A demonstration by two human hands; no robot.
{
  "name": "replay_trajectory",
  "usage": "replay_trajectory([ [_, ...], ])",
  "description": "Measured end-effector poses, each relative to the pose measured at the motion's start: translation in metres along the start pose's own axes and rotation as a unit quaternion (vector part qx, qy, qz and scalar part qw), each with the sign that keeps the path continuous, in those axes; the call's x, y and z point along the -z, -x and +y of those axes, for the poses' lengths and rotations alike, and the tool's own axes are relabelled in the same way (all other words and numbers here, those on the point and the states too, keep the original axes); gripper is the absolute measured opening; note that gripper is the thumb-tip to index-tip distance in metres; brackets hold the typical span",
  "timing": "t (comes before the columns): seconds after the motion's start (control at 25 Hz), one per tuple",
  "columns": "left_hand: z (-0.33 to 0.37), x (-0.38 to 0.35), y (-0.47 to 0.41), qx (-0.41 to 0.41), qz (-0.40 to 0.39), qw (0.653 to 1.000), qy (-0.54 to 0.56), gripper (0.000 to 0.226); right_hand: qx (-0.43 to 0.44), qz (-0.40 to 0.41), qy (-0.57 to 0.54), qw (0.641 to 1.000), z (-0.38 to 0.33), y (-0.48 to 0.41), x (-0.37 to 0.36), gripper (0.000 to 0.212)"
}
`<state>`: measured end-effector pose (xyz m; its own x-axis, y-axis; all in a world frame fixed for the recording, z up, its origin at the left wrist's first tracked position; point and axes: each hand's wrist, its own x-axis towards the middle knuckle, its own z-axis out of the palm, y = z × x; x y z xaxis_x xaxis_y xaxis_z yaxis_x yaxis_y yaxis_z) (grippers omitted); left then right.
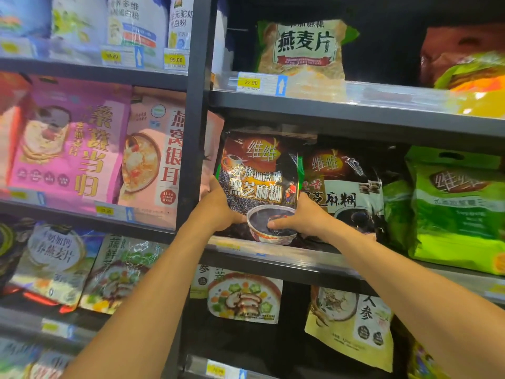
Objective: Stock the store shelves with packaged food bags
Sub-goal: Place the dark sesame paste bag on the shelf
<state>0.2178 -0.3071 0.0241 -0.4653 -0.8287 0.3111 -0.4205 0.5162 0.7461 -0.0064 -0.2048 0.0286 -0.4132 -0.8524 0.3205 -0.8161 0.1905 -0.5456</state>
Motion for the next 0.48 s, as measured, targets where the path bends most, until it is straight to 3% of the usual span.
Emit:
replay_trajectory([
  [0.2, 0.005, -0.006, 0.0, 0.009, 0.048, 0.999, -0.02, 0.132, -0.024, -0.012, 0.025, 0.999, -0.005, -0.011, -0.002, 0.088],
  [0.48, 0.009, -0.006, 0.009, 0.016, 0.053, 0.998, -0.022, 0.131, -0.047, 0.006, 0.077, 0.996, -0.019, 0.007, 0.0, 0.088],
])
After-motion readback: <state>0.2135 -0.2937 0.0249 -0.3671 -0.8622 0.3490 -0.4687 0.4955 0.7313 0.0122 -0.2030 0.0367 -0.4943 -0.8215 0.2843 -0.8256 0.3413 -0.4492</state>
